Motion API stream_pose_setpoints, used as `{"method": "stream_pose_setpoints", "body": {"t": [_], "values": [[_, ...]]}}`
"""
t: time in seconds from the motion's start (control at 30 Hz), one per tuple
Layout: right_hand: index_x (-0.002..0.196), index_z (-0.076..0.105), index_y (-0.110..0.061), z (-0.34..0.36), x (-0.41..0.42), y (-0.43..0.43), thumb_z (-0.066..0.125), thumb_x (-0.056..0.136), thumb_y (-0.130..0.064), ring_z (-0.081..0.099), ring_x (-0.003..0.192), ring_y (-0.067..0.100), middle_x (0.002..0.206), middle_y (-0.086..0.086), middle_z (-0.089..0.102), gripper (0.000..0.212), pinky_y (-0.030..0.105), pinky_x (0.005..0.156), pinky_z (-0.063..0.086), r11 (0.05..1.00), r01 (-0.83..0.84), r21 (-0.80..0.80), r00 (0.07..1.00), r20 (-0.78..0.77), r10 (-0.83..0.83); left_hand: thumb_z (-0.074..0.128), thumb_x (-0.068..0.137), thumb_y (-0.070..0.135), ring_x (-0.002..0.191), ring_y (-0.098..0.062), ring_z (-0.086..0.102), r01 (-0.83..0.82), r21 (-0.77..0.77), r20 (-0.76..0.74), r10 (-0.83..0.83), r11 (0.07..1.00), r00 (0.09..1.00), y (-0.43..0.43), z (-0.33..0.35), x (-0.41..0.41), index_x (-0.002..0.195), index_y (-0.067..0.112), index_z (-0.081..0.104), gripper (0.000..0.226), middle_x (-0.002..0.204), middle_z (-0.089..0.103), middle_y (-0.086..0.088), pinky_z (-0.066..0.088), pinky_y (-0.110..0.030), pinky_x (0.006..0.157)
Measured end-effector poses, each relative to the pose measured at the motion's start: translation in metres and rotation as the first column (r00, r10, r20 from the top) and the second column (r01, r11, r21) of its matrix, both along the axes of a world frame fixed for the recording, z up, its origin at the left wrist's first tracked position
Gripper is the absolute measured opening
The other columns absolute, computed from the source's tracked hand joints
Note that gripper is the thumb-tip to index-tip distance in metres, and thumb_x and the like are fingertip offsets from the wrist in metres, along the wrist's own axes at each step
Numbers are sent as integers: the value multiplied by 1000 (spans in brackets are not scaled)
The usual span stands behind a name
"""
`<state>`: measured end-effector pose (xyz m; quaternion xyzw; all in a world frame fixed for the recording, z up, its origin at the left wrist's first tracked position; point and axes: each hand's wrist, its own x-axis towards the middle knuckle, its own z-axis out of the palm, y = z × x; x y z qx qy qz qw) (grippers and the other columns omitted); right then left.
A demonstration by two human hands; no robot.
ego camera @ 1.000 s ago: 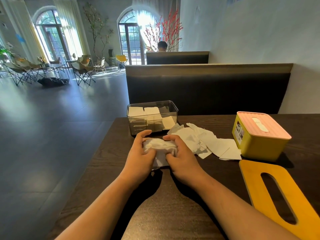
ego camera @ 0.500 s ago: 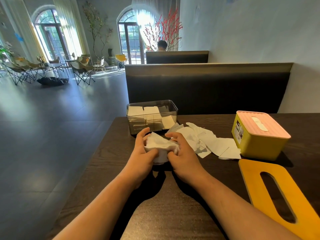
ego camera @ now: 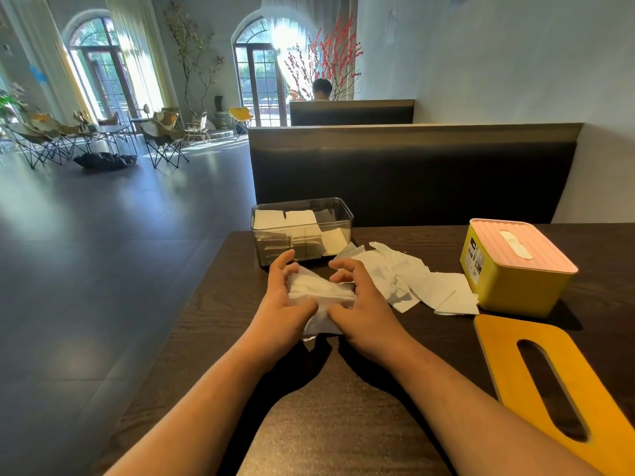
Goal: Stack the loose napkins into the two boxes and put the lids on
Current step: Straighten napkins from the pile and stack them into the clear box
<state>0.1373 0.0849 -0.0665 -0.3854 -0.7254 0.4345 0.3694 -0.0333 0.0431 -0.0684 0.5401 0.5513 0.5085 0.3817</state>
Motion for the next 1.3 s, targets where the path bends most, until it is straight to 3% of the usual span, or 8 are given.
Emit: {"method": "stream_pose_setpoints", "body": {"t": [0.13,0.27,0.43,0.57,0.73,0.97,1.13,1.3], "values": [[136,44,-45,-2,-1,2,69,93,-12,50,128,8,134,-19,50,60,32,109,48,1000,-22,19,998,61,21,74,87,5,135,-22,52,24,-23,-67,-26,999,997,1,-5,-4,151,56,20,98,161,31,5,55,-43,108],[130,52,-45,-1,-1,2,63,92,-1,62,116,10,128,-18,56,59,25,91,56,999,-27,38,999,25,26,82,82,18,131,-25,56,42,6,-100,-41,999,994,0,-2,-7,150,62,19,102,158,31,10,55,-45,108],[137,47,-44,4,7,2,73,90,-15,51,119,1,123,-30,45,61,23,98,53,996,-51,75,990,132,40,86,82,19,128,-13,58,58,57,-187,-47,997,981,-2,0,-11,147,57,33,92,150,41,17,58,-23,98],[146,46,-39,7,10,4,76,88,-20,50,123,4,132,-18,49,67,22,100,50,997,-48,64,981,193,35,87,82,23,120,-13,62,47,23,-213,-41,999,976,-2,1,-13,144,53,39,84,139,50,17,59,-25,97],[131,61,-29,8,8,6,71,90,-19,59,108,6,123,-8,60,43,26,90,54,991,-23,131,966,259,-12,78,81,14,104,-11,68,38,-33,-283,-46,999,958,-3,3,-15,141,40,48,71,127,60,8,57,-17,76],[123,62,-33,12,12,8,73,91,-25,59,105,5,121,-12,60,35,14,78,49,994,-10,108,966,259,-19,81,85,13,95,2,69,25,-59,-310,-42,998,950,1,2,-21,118,38,59,47,111,69,10,60,-20,76],[122,67,-31,12,11,9,74,91,-29,66,99,9,110,-11,69,32,36,87,62,1000,7,10,981,196,-9,82,85,11,106,-11,72,-12,-25,-103,9,1000,995,3,2,-21,122,32,61,47,118,71,7,64,-37,89],[127,67,-30,18,13,6,73,96,-28,73,104,11,116,-8,76,32,42,92,63,942,-106,-318,989,64,133,79,88,5,109,-26,72,21,-50,202,-10,999,979,0,10,-18,130,29,59,53,127,67,-5,64,-42,86]]}}
